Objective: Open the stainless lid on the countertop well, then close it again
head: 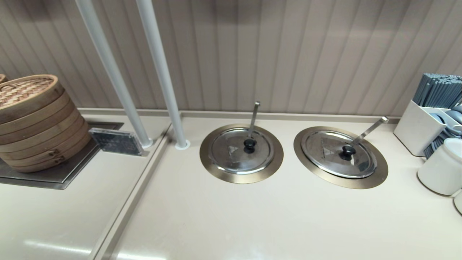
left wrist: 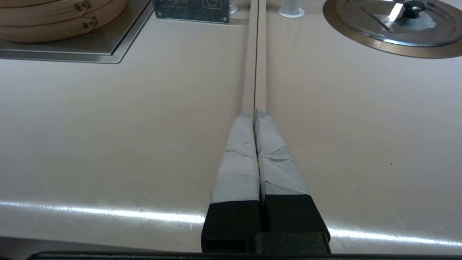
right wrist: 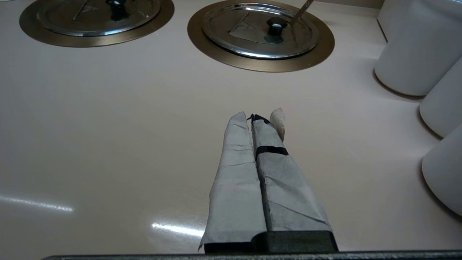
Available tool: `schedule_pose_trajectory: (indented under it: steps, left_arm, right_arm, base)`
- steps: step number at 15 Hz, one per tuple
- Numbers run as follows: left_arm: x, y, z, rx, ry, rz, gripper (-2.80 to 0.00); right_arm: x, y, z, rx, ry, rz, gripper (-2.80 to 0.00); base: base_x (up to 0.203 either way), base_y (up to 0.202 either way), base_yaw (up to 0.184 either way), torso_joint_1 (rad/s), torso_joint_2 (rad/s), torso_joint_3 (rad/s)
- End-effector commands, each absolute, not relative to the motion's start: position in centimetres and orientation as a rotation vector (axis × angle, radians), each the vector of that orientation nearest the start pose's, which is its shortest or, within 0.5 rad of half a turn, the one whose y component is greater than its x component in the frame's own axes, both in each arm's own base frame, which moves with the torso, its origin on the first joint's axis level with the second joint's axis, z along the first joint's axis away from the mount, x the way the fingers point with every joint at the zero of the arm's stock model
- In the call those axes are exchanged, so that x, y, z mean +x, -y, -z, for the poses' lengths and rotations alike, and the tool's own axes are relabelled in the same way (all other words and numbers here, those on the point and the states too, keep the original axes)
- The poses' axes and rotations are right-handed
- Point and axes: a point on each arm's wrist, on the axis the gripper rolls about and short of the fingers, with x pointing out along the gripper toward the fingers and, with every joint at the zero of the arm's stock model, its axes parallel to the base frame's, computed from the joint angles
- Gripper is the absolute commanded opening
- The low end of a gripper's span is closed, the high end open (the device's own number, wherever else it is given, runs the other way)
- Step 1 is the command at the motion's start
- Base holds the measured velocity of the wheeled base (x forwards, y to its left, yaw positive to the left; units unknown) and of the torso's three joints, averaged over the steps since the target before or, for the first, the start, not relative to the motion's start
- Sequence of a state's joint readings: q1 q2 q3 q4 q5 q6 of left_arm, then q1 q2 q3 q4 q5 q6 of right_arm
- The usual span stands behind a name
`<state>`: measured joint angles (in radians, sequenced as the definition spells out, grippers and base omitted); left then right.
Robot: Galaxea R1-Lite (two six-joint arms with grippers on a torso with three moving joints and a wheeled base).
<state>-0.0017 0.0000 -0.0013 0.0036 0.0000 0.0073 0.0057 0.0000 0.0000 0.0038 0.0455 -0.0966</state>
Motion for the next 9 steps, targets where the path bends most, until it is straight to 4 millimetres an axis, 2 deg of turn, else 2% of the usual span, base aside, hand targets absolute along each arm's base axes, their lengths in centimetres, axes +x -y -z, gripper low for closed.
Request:
schedule_pose_trajectory:
  steps: [1,9]
  left_arm:
    - [-2.29,0.0,-7.55,0.008,-0.003,0.002,-2.8]
    - [-2.29,0.0,-7.56,0.008,-0.002,0.002,-2.8]
  right_arm:
    - [-2.27,-0.09,-7.5,-0.096,-0.004,-0.052,-2.8]
    - [-2.28,-0.09,-7.54,-0.098,-0.003,-0.053,-2.8]
  base:
    - [0.0,0.0,0.0,0.0,0.0,0.0]
    - [0.0,0.0,0.0,0.0,0.0,0.0]
